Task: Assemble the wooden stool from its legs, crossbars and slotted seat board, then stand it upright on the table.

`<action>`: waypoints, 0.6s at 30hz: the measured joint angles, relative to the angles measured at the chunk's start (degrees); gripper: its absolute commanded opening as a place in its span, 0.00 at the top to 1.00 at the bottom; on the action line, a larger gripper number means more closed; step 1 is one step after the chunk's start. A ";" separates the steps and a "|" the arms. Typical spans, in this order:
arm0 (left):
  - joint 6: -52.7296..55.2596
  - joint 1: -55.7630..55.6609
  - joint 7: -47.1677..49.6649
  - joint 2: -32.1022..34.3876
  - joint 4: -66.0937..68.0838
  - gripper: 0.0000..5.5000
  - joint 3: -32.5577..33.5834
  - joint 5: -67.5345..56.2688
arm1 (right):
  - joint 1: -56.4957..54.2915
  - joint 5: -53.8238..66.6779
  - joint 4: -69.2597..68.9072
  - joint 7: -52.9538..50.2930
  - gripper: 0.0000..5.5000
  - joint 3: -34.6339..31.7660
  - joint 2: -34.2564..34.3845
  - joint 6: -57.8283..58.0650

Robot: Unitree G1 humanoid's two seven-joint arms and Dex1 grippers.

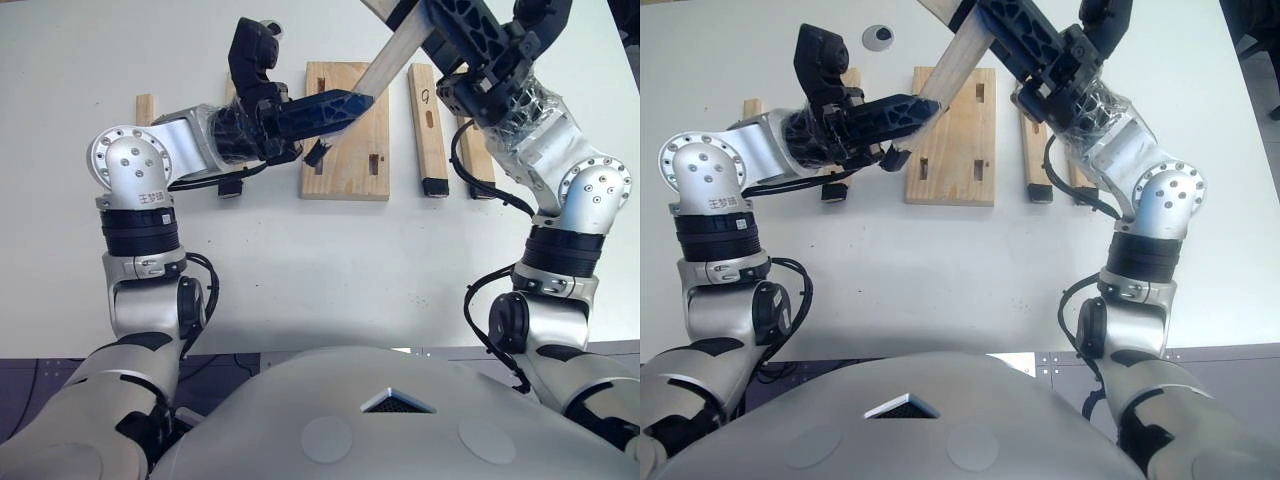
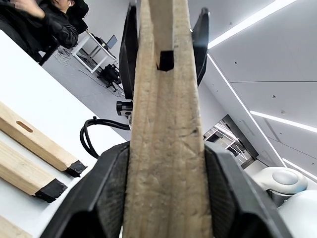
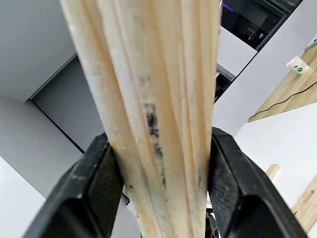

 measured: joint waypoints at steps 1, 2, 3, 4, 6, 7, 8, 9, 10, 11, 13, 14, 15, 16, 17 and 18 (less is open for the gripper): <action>-0.46 0.00 -0.04 -0.16 0.38 0.64 -0.19 0.24 | -0.07 -0.40 0.23 0.08 0.61 0.01 0.00 -0.24; -0.97 -0.01 -0.11 -0.21 0.74 0.57 -0.44 0.51 | -0.09 -0.79 0.44 0.17 0.61 0.00 0.00 -0.39; -1.43 -0.01 -0.21 -0.22 1.09 0.56 -0.66 1.06 | -0.11 -1.44 0.63 0.28 0.61 0.00 -0.02 -0.47; -2.48 -0.01 -0.21 -0.15 1.15 0.52 -0.73 1.87 | -0.11 -2.32 0.81 0.38 0.62 -0.01 -0.16 -0.54; -5.37 -0.11 -0.14 0.61 3.06 0.47 -0.75 4.41 | -0.11 -6.80 1.34 2.52 0.62 0.20 -0.55 -1.73; -6.45 -0.09 -0.44 1.06 4.57 0.44 -0.80 5.54 | -0.11 -9.46 1.80 4.21 0.62 0.54 -0.71 -2.94; -7.13 -0.10 -0.80 1.64 5.80 0.42 -0.87 6.51 | -0.13 -11.34 2.55 5.81 0.62 0.66 -0.75 -3.60; -7.82 -0.05 -1.33 2.14 6.84 0.39 -0.93 7.27 | -0.11 -12.91 3.23 7.17 0.62 0.73 -0.76 -4.46; -9.01 -0.07 -2.28 2.52 8.65 0.36 -1.09 8.49 | -0.15 -15.58 4.06 9.28 0.62 0.83 -0.88 -5.93; -10.03 -0.01 -2.92 2.75 10.45 0.33 -1.35 9.67 | -0.15 -18.06 5.21 11.18 0.62 1.01 -1.17 -7.46; -12.27 0.08 -4.14 3.29 14.36 0.27 -1.84 12.17 | -0.20 -24.72 8.14 15.65 0.62 1.95 -3.03 -12.06; -13.15 0.07 -4.47 3.73 15.70 0.25 -1.87 13.01 | -0.15 -27.64 9.62 17.75 0.62 2.68 -3.24 -14.16; -13.95 0.07 -5.13 3.96 16.67 0.21 -1.86 13.70 | -0.15 -30.80 11.53 20.15 0.62 3.71 -3.64 -16.24; -14.08 0.08 -5.80 4.15 17.24 0.19 -1.87 13.96 | -0.18 -33.34 13.14 22.02 0.62 4.68 -4.79 -17.84; -14.09 0.17 -6.40 4.44 17.50 0.16 -1.86 14.05 | -0.32 -35.03 14.68 23.28 0.62 4.71 -5.08 -19.19; -14.11 0.25 -6.99 4.62 17.55 0.13 -1.87 14.23 | -0.46 -36.75 16.70 24.91 0.62 4.80 -5.02 -20.82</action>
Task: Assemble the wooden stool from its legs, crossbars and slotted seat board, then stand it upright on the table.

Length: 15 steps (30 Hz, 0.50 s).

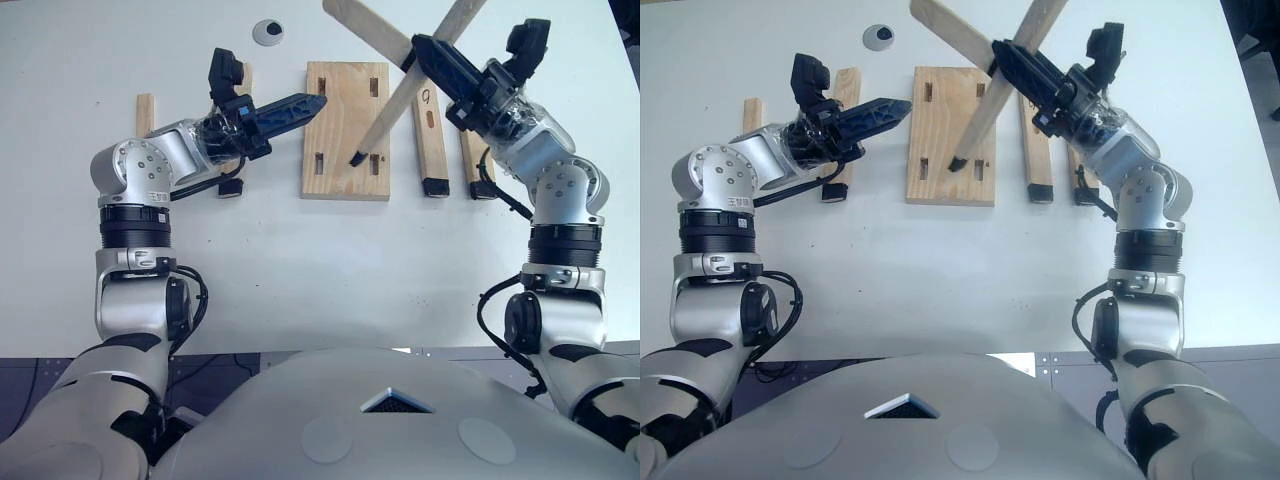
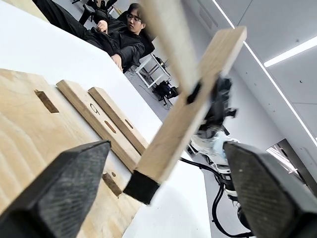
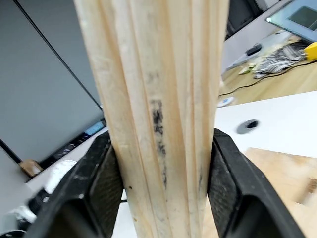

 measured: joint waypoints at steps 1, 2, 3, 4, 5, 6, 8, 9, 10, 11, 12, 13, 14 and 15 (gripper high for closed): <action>-0.35 0.14 -0.23 0.00 0.01 0.11 -0.01 0.21 | -0.19 -1.62 2.19 1.37 0.62 0.17 0.06 -1.24; -0.74 0.28 -0.26 0.00 0.02 0.08 0.01 0.30 | -0.26 -2.68 3.58 2.05 0.62 0.18 0.10 -2.24; -1.27 0.36 0.01 -0.12 0.23 0.08 0.18 0.68 | -0.33 -3.79 4.81 2.80 0.62 0.17 0.15 -3.23; -2.13 0.35 0.53 -0.34 0.87 0.08 0.64 1.32 | -0.59 -4.74 5.82 3.97 0.62 0.20 0.21 -4.53; -2.46 0.36 0.90 -0.41 1.64 0.08 1.24 1.41 | -1.02 -5.77 6.66 4.88 0.62 0.24 0.22 -5.46; -2.74 0.36 0.99 -0.43 1.97 0.08 1.50 1.47 | -1.20 -6.61 6.89 5.56 0.62 0.35 0.25 -6.47; -2.93 0.36 1.03 -0.51 1.95 0.08 1.61 1.48 | -1.38 -7.86 7.44 6.97 0.62 0.52 0.25 -7.84; -2.93 0.38 1.04 -0.66 1.89 0.08 1.62 1.49 | -1.74 -8.92 8.22 8.05 0.62 1.01 0.23 -9.29; -2.97 0.38 1.13 -0.84 1.86 0.08 1.62 1.50 | -2.22 -9.94 9.10 9.07 0.62 1.63 0.17 -10.91; -3.22 0.41 1.34 -0.94 1.86 0.08 1.62 1.70 | -2.88 -11.33 10.06 10.29 0.62 2.48 -0.03 -13.20; -3.46 0.41 1.44 -1.02 1.87 0.08 1.62 2.24 | -3.74 -13.00 11.32 11.62 0.62 3.34 -0.08 -15.44; -3.49 0.41 1.48 -1.05 1.89 0.08 1.61 2.43 | -4.28 -13.71 12.11 12.51 0.62 3.99 -0.12 -16.67; -3.67 0.41 1.53 -1.09 1.92 0.08 1.60 2.62 | -5.23 -14.42 13.69 14.23 0.62 4.86 -0.31 -18.37; -4.20 0.40 1.56 -1.16 1.95 0.08 1.51 3.14 | -6.16 -15.37 14.90 15.82 0.62 5.51 -0.77 -19.39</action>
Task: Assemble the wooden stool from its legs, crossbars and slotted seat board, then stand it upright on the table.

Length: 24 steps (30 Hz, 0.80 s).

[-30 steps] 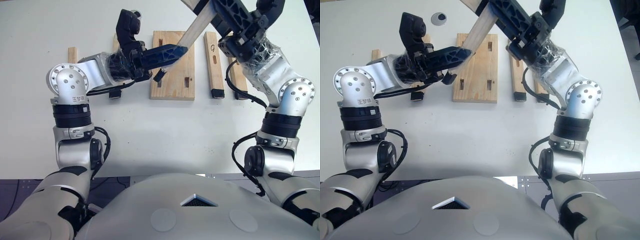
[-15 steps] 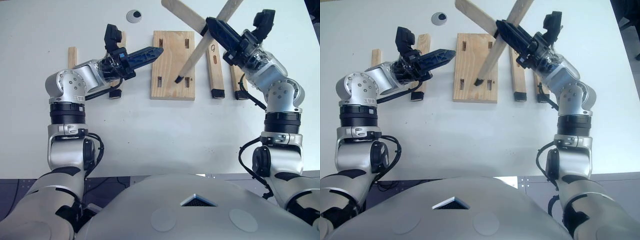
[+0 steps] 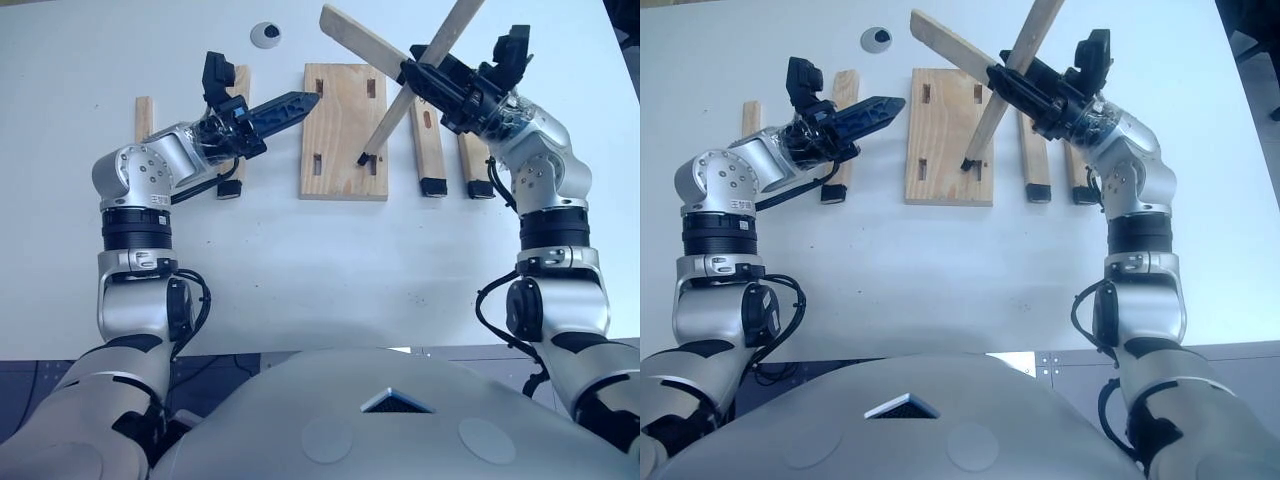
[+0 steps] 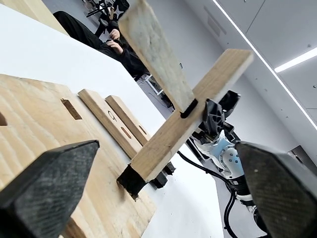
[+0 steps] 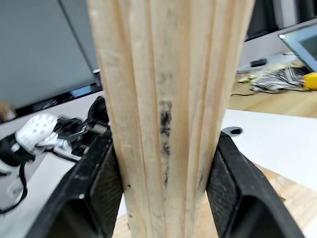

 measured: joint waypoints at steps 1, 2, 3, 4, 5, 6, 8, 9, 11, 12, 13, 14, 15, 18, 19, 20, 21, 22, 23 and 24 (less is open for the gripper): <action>-0.54 0.00 0.07 -0.18 0.10 0.08 -0.02 0.55 | -0.89 -0.67 1.31 1.81 0.62 1.09 -1.56 -0.71; -0.72 -0.01 0.27 -0.33 0.37 0.08 -0.03 0.83 | -1.67 -1.79 3.00 3.84 0.62 1.84 -3.53 -0.86; -0.76 0.00 0.48 -0.47 0.50 0.08 -0.03 1.18 | -1.76 -2.81 3.91 4.83 0.62 2.25 -4.65 -0.84; -1.02 0.00 0.65 -0.78 0.69 0.08 -0.02 1.62 | -1.63 -3.94 5.14 6.12 0.63 3.15 -6.24 -0.80; -1.28 -0.02 0.94 -1.04 0.73 0.08 -0.02 1.66 | -1.81 -4.15 4.96 6.92 0.63 3.46 -6.50 -0.75; -1.39 -0.05 1.05 -1.22 0.77 0.08 -0.02 1.76 | -1.76 -4.17 4.22 7.82 0.63 4.03 -7.56 -0.62; -1.75 0.07 1.24 -1.19 1.05 0.08 0.46 2.20 | -1.42 -4.60 2.33 11.38 0.63 5.59 -10.70 -0.08; -1.87 0.09 1.34 -1.19 1.17 0.08 0.63 2.39 | -1.43 -4.89 1.85 11.98 0.63 6.01 -10.96 -0.31; -1.93 0.09 1.41 -1.34 1.21 0.08 0.67 2.75 | -1.89 -5.07 1.85 12.54 0.63 6.69 -11.25 -1.62; -1.94 0.09 1.43 -1.49 1.22 0.08 0.67 2.75 | -2.38 -5.20 1.90 13.17 0.63 7.35 -11.56 -3.19; -1.95 0.09 1.44 -1.55 1.21 0.08 0.68 2.76 | -2.75 -5.20 2.06 13.56 0.63 8.11 -11.94 -4.51; -1.95 0.10 1.44 -1.67 1.21 0.08 0.69 2.76 | -3.48 -5.31 2.44 14.47 0.63 9.02 -12.34 -6.07; -1.95 0.11 1.44 -1.76 1.21 0.08 0.69 2.76 | -4.09 -5.61 2.93 15.18 0.63 9.71 -12.47 -7.57; -1.98 0.15 1.45 -1.96 1.23 0.08 0.82 2.75 | -6.39 -7.25 4.24 16.82 0.63 12.61 -12.81 -12.01; -2.00 0.15 1.51 -1.98 1.34 0.08 1.03 2.73 | -7.10 -7.66 4.75 17.13 0.63 13.42 -12.84 -12.80; -2.00 0.17 1.64 -2.00 1.74 0.08 1.55 2.72 | -7.89 -8.03 5.27 17.65 0.63 14.18 -12.86 -13.46; -1.98 0.18 1.84 -2.01 2.09 0.08 2.51 2.67 | -8.94 -8.55 5.83 18.24 0.63 15.08 -12.93 -13.95; -1.96 0.18 2.15 -2.00 2.47 0.08 3.51 2.56 | -9.70 -8.77 6.39 18.55 0.63 15.64 -12.95 -14.02; -1.93 0.18 2.40 -1.95 2.87 0.08 5.06 1.91 | -10.65 -9.04 7.12 19.04 0.63 16.29 -12.95 -14.07; -1.93 0.14 2.69 -1.85 3.30 0.08 6.88 0.86 | -11.67 -9.28 7.73 19.44 0.63 17.18 -13.00 -14.08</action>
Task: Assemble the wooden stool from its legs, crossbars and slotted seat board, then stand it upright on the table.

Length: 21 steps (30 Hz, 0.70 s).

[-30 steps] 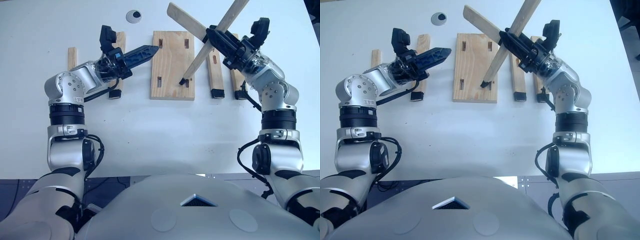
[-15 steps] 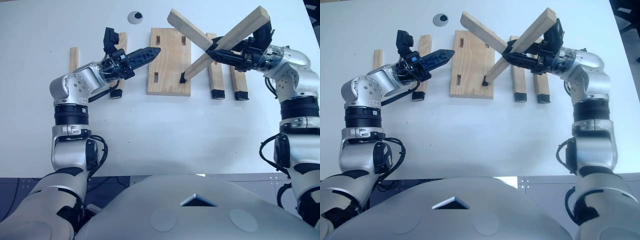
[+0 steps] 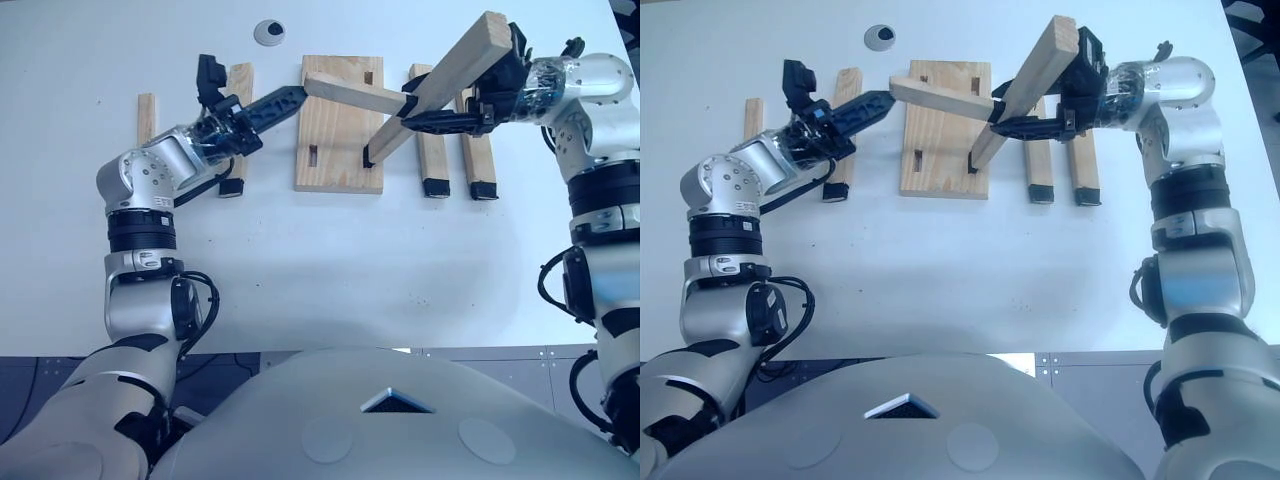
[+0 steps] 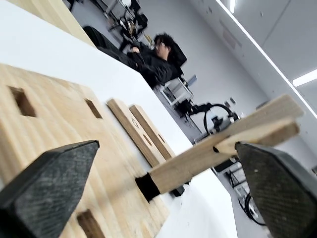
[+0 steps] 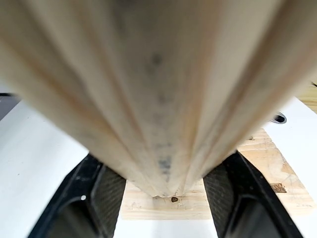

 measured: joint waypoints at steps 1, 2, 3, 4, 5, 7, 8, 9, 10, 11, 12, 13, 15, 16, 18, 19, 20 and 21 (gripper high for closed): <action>-0.04 -0.04 0.25 0.19 0.86 0.08 1.86 -0.87 | -0.78 -0.18 0.48 0.16 0.63 0.65 0.00 0.06; -0.33 -0.06 0.43 0.64 2.09 0.08 3.42 -1.48 | -1.47 -0.21 1.05 0.47 0.63 1.25 0.00 0.13; -1.26 -0.15 0.61 1.07 3.61 0.08 4.92 -1.69 | -2.12 -0.25 1.59 0.67 0.63 1.82 0.01 0.15; -2.00 -0.18 0.80 1.51 4.95 0.08 5.78 -1.70 | -2.62 -0.25 1.99 0.78 0.63 2.28 0.02 0.18; -2.93 -0.19 1.01 2.18 6.64 0.08 6.83 -1.67 | -3.08 -0.27 2.35 0.90 0.63 2.66 0.03 0.21; -5.12 -0.21 1.55 3.46 10.05 0.08 9.29 -1.64 | -4.22 -0.26 3.28 0.98 0.63 3.76 0.08 0.23; -5.77 -0.21 1.62 3.77 10.92 0.08 9.88 -1.63 | -4.58 -0.27 3.44 0.95 0.63 4.20 0.09 0.24; -6.36 -0.26 1.63 4.00 11.89 0.08 10.64 -1.64 | -5.10 -0.31 3.66 0.82 0.63 5.01 0.17 0.22; -6.90 -0.26 1.64 4.15 12.78 0.08 11.13 -1.63 | -5.34 -0.45 3.87 0.31 0.63 5.87 0.30 0.21; -7.42 -0.27 1.64 4.18 13.17 0.08 11.37 -1.63 | -5.29 -0.96 3.95 -0.52 0.63 6.98 0.54 0.09; -7.54 -0.33 1.65 4.28 13.65 0.08 11.68 -1.62 | -5.22 -1.98 4.03 -1.20 0.63 7.78 0.61 -0.12; -7.86 -0.34 1.66 4.38 14.14 0.08 11.77 -1.62 | -5.37 -1.98 4.00 -1.48 0.63 8.32 0.61 -0.18; -8.45 -0.34 1.66 4.37 14.33 0.08 11.77 -1.62 | -5.36 -1.90 3.86 -2.14 0.63 9.06 0.68 -0.23; -8.52 -0.34 1.66 4.36 14.35 0.08 11.77 -1.62 | -5.28 -1.88 3.81 -2.26 0.63 9.16 0.72 -0.23; -8.54 -0.34 1.66 4.36 14.38 0.08 11.76 -1.61 | -4.87 -1.84 3.50 -2.55 0.63 9.25 0.76 -0.22; -8.54 -0.34 1.67 4.36 14.40 0.08 11.76 -1.60 | -4.66 -1.84 3.14 -2.80 0.63 9.25 0.72 -0.20; -8.54 -0.34 1.68 4.36 14.44 0.08 11.75 -1.60 | -4.34 -1.84 2.56 -3.24 0.63 9.24 0.66 -0.13; -8.55 -0.36 1.76 4.36 14.61 0.08 11.75 -1.57 | -3.87 -1.84 1.78 -3.88 0.63 9.22 0.61 -0.06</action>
